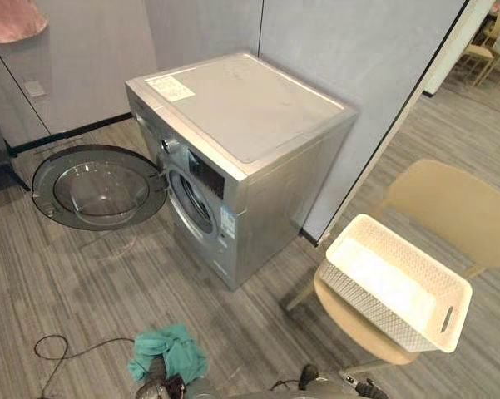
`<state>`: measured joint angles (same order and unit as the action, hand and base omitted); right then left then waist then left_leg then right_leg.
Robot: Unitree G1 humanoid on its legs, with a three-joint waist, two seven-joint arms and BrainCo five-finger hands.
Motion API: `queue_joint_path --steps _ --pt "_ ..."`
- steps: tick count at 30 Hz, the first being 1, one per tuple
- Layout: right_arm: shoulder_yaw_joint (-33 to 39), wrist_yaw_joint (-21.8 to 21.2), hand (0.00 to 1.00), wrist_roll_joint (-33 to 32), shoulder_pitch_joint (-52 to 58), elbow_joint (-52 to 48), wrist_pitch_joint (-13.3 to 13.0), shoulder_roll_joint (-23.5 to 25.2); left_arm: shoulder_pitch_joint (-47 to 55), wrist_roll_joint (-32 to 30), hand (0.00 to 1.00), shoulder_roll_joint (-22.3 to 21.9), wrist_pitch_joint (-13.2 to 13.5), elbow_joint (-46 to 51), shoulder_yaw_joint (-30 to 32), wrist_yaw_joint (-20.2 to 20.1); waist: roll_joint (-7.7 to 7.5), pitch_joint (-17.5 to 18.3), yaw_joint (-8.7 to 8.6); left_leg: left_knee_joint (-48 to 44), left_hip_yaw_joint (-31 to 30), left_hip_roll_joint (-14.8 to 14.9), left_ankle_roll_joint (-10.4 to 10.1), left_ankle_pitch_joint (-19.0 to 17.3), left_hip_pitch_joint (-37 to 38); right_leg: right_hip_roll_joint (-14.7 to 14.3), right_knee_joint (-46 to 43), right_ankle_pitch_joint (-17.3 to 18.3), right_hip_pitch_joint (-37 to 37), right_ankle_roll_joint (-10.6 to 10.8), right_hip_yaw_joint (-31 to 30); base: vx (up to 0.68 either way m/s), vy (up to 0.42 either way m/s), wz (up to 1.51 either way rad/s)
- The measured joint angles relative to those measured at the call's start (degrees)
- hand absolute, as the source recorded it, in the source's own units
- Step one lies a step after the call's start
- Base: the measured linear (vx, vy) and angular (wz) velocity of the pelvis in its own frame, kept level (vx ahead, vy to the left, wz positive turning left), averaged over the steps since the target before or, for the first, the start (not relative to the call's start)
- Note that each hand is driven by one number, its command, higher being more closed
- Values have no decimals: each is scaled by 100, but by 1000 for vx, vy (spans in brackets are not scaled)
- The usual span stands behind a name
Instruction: Pick up the laundry basket with both hands and put the clothes into the washing machine.
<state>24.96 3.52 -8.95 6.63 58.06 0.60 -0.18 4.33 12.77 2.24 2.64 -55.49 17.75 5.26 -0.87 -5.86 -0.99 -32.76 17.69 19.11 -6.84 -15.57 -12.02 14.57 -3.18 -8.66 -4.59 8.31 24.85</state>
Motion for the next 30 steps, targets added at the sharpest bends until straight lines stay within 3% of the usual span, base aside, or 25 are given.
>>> queue_joint_path --steps 4,5,7,9,10,11,12,13,14,15,16,17,18,19,20,21,23,24,26,28,29,30 --pt "-104 32 0 6 -151 -95 67 -16 -215 -137 100 130 5 -1 -204 -16 230 178 49 -550 -1 60 -12 -455 -575 -42 234 -244 -337 -251 -209 -83 216 -13" --pt "-189 22 0 34 -223 -121 101 3 -219 -220 100 130 4 -1 -207 -10 265 201 47 -571 -78 43 -69 -518 -619 -117 216 -236 -394 -302 -527 -8 70 10" --pt "-236 22 0 35 -240 -140 100 -20 -252 -222 100 132 3 0 -181 9 354 257 40 -482 -311 53 -73 -521 -620 -363 66 5 -383 -614 -1183 27 12 38" --pt "-5 21 0 -80 -245 -142 70 84 -291 -271 100 127 5 -3 -111 22 309 316 28 -77 -617 -49 -298 -382 -555 -620 -297 492 -376 -504 -1978 110 -76 79" --pt "22 25 0 -131 -245 -138 54 113 -285 -346 100 125 2 -9 -87 29 268 340 43 58 -681 -76 -374 -325 -523 -676 -347 654 -380 -501 -2080 150 -183 70" --pt "118 20 0 -212 -243 -106 30 195 -264 -465 100 118 -10 -90 31 44 157 408 45 390 -770 -169 -391 -113 -416 -769 -348 1078 -402 -438 -2290 134 -184 46" --pt "118 21 0 -231 -260 -101 19 218 -270 -509 100 109 -37 -144 55 80 135 422 25 573 -842 -213 -396 15 -379 -823 -317 1193 -417 -256 -2435 166 -242 67" --pt "155 20 0 -247 -306 -85 -20 258 -309 -642 100 75 -105 -234 75 116 24 491 11 1152 -974 -334 -343 499 -289 -949 -322 1234 -374 -141 -2687 149 -252 54" --pt "212 21 0 -248 -322 -61 -23 261 -308 -675 100 16 -122 -263 77 116 29 491 34 1373 -989 -386 -171 814 -209 -951 -379 1203 -388 -133 -2646 171 -283 79" --pt "250 25 0 -272 -328 -7 -32 214 -225 -686 100 -152 -126 -303 60 108 81 495 -26 1905 -928 -454 -109 1292 -47 -958 -606 1223 -383 -192 -2572 188 -242 81" --pt "359 8 0 -283 -374 10 -28 106 -290 -677 100 -371 -126 -326 102 105 272 393 -137 2679 -932 -376 -4 1841 379 -1140 -1670 1294 -858 -366 -2558 156 -175 86" --pt "436 8 0 -286 -402 3 -34 48 -333 -676 100 -472 -126 -362 173 105 442 298 -159 3007 -950 -234 -18 2001 558 -1302 -1933 1473 -1025 -417 -2583 74 -177 89" --pt "680 16 0 -297 -372 25 -41 112 -360 -673 100 -569 -142 -392 339 101 478 307 -306 3178 -962 -187 -97 1965 649 -1532 -839 1367 -762 -655 -2840 16 -161 108" --pt "898 25 0 -314 -339 109 -66 129 -467 -673 100 -624 -162 -526 492 93 434 182 -413 3037 -1190 -207 -341 1762 675 -1513 -299 880 -451 -609 -2850 75 -167 77" --pt "1103 70 0 -334 -333 176 -7 187 -465 -681 100 -672 -211 -484 577 65 333 171 -286 2741 -1242 -348 -358 1695 808 -1534 -476 908 -392 -750 -2769 123 -104 39" --pt "1089 74 0 -341 -297 158 -11 240 -437 -680 100 -685 -212 -469 661 63 274 154 -312 2581 -1133 -418 -396 1604 860 -1499 -473 1001 -297 -751 -2759 126 -85 -9" --pt "1041 97 0 -402 -258 38 -13 315 -345 -670 100 -687 -214 -384 702 9 314 146 -324 2110 -897 -338 -504 1405 853 -1558 -643 1299 -218 -840 -2681 16 -78 8" --pt "941 123 0 -402 -222 -18 -16 300 -310 -661 100 -689 -212 -243 699 -28 321 148 -324 1501 -913 -308 -798 1193 662 -1543 -837 1477 -242 -817 -2685 -27 -50 -1" --pt "813 125 0 -402 -245 -119 -31 302 -206 -657 100 -711 -209 -88 715 -33 366 131 -293 278 -952 -267 -790 1238 112 -1468 -925 1549 -184 -813 -2672 0 0 0" --pt "810 128 0 -398 -264 -151 -27 277 -153 -662 100 -752 -204 26 756 -28 452 120 -262 -549 -962 -243 -772 1514 -282 -1366 -973 1599 -99 -738 -2636 22 52 6" --pt "767 132 0 -392 -269 -177 -29 260 -125 -662 100 -755 -199 114 758 -23 485 111 -248 -825 -957 -243 -718 1656 -423 -1314 -1035 1656 -74 -693 -2638 35 97 7" --pt "620 137 0 -390 -253 -252 -27 223 -90 -661 100 -756 -148 165 759 -7 509 115 -155 -1121 -892 -220 -511 1874 -576 -1220 -1065 1703 -36 -663 -2665 41 102 7"
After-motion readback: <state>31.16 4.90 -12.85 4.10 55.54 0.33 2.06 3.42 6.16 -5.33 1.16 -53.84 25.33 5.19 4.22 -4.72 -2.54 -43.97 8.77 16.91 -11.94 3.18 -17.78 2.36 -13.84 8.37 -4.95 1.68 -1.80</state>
